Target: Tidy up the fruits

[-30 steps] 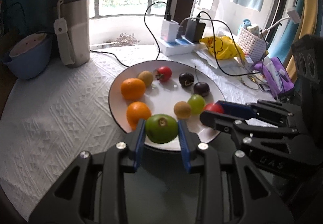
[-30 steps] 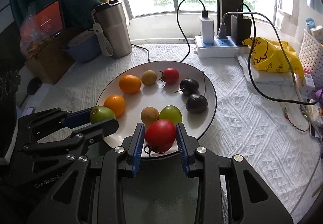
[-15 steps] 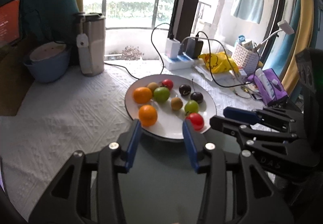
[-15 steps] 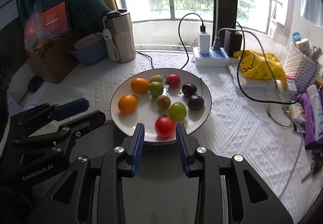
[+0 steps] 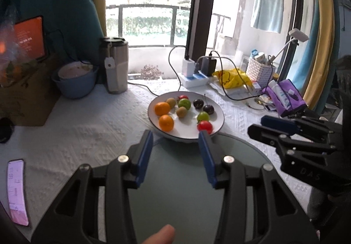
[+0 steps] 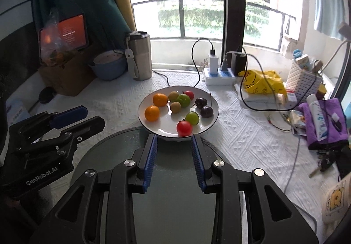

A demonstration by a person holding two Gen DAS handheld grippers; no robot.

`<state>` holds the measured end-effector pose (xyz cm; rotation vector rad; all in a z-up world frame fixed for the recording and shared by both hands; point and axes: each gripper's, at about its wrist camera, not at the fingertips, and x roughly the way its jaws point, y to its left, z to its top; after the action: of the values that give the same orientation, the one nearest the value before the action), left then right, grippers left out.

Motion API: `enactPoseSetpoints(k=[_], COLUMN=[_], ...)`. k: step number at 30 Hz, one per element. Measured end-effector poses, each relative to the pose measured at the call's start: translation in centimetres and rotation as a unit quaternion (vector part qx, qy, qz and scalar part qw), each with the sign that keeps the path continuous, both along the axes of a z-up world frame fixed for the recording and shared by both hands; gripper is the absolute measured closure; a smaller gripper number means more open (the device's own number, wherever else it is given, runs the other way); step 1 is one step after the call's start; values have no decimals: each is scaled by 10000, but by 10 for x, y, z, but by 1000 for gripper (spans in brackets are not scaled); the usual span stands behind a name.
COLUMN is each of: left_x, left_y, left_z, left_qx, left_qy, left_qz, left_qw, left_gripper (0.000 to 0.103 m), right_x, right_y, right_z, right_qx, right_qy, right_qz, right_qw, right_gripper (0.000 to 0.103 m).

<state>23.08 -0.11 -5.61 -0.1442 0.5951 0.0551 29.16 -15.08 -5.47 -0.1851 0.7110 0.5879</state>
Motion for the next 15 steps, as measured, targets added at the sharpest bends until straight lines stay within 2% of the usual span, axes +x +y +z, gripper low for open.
enactPoseSetpoints(k=[8,10,11,15], left_x=[-38,-46,-51,-71], left_y=[-8,-10,-11,-18], left_z=[22,27,30,44], left_qx=[182,231,260,384], left_qy=[-243,-317,-351,-509], left_qz=[69,135,148,121], left_qw=[9995,9991,9989,9979], left_gripper=[58,58,58,58], right_x=[-38,-48,-53,-71], right_y=[-14,-17,-19,-25], right_z=[23,30,33,45], right_qx=[81,98,116,163], right_qy=[-323,-425,-461,-634], right_qz=[-77,-114,-123,-188], right_qw=[9994,9990,9988,9977], right_gripper=[69,63,57,56])
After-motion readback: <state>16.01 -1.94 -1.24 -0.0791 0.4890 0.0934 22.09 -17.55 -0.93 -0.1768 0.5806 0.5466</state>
